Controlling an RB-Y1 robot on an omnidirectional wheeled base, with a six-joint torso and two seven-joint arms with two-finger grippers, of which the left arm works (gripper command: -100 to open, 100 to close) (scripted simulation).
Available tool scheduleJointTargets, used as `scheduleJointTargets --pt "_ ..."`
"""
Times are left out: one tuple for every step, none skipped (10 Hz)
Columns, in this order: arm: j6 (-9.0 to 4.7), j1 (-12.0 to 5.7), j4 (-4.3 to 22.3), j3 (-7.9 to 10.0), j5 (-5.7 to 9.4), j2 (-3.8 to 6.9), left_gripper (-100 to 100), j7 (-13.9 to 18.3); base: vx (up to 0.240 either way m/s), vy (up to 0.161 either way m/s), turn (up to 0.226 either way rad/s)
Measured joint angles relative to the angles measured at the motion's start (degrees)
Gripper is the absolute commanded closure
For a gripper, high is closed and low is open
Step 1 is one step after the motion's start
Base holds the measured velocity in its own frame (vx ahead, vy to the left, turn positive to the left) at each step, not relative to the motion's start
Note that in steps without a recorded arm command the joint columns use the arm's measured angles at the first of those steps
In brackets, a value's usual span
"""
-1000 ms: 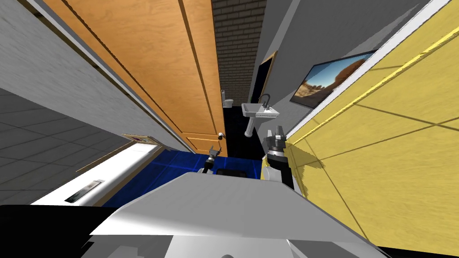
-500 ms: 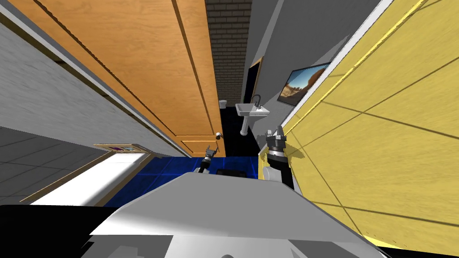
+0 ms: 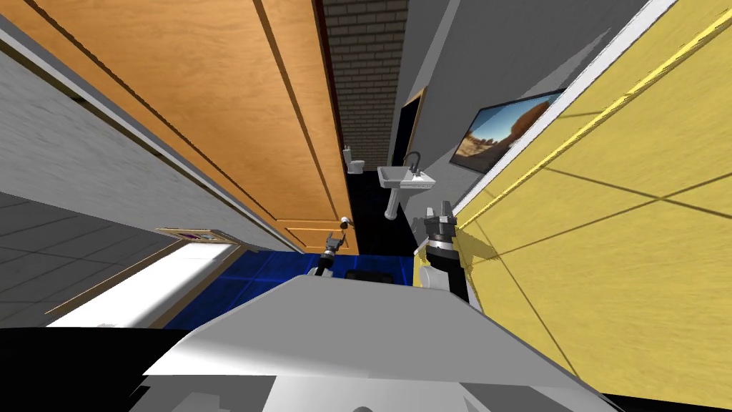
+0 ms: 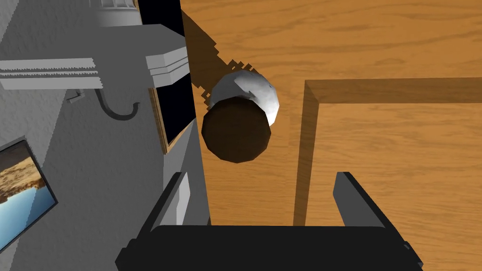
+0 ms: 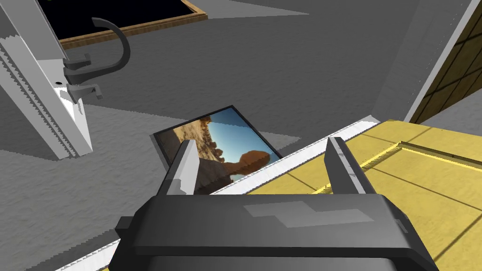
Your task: Pull the door open
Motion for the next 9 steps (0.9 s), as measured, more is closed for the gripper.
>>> scheduleJointTargets --pt "-0.05 -0.03 0.02 0.15 0.06 -0.23 -100 -0.01 0.205 -0.07 0.14" --pt "-0.11 -0.05 0.02 0.29 0.11 -0.45 -100 -0.01 0.212 -0.059 0.16" --pt "-0.15 -0.04 0.0 0.4 0.15 -0.67 -100 -0.03 0.194 -0.086 0.13" --pt "-0.36 0.51 0.14 0.36 0.11 -0.91 -100 -0.02 0.125 -0.124 0.164" --pt "-0.4 0.71 0.52 0.6 0.17 -0.97 -100 -0.08 0.024 -0.055 0.053" --pt "-0.43 0.82 0.59 0.67 0.2 -0.94 100 -0.09 -0.023 0.003 -0.048" --pt "-0.58 0.88 0.56 0.38 0.09 -1.13 100 -0.06 -0.026 0.007 -0.026" --pt "-0.58 0.88 0.6 0.31 0.07 -1.19 100 -0.05 -0.009 0.008 0.003" --pt "-0.54 0.85 0.59 0.3 0.06 -1.22 100 -0.08 0.0 0.0 0.0"
